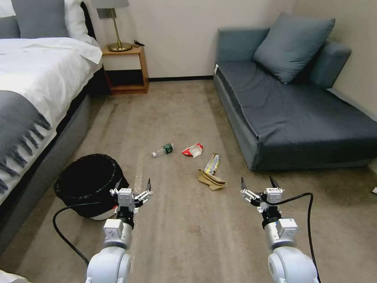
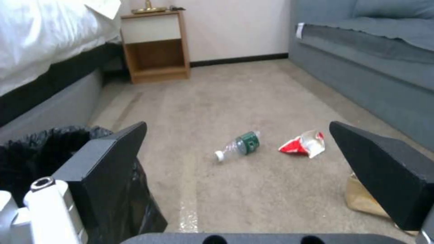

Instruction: Pick up the trash bin, then pick up the garbage on the floor and place it into the trash bin.

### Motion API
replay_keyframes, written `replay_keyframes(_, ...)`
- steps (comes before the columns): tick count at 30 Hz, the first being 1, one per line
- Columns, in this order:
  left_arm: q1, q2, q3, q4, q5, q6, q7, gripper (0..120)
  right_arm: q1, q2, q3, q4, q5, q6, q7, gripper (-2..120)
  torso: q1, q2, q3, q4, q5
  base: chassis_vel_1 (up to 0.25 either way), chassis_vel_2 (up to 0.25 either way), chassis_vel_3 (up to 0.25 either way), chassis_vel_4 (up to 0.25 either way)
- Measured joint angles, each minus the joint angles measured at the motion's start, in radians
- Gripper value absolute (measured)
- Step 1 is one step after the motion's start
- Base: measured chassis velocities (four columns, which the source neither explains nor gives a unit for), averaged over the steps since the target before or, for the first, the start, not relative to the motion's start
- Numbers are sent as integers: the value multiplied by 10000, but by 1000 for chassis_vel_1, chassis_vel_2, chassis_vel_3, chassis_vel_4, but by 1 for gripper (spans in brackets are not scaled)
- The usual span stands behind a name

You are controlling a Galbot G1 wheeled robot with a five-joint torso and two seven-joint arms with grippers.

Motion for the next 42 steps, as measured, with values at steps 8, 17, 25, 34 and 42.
replay_keyframes(8,0,0,0,0,0,0,0,100,-1,1,-2,1,0,5,2,100,0,0,0,0,0,0,0,0,0)
replay_keyframes(17,632,610,-742,-1327,-1199,-1548,-1186,100,-510,322,-548,330,-390,864,443,100,0,0,-2,5,9,0,0,0,0)
replay_keyframes(25,924,777,-750,-1403,-1133,-1779,-1087,100,-1264,929,-1715,939,-1161,2543,1372,100,0,0,-1,0,-1,0,0,0,0)
replay_keyframes(34,1044,858,-667,-1178,-984,-1674,-919,100,-1041,830,-1723,870,-1054,2538,1430,100,-1,0,-1,0,-1,0,0,0,0)
replay_keyframes(42,453,2150,-1333,-1198,-2888,-595,-1085,100,-873,656,-1697,793,-829,2365,1443,100,0,0,0,-1,-2,0,0,0,0)
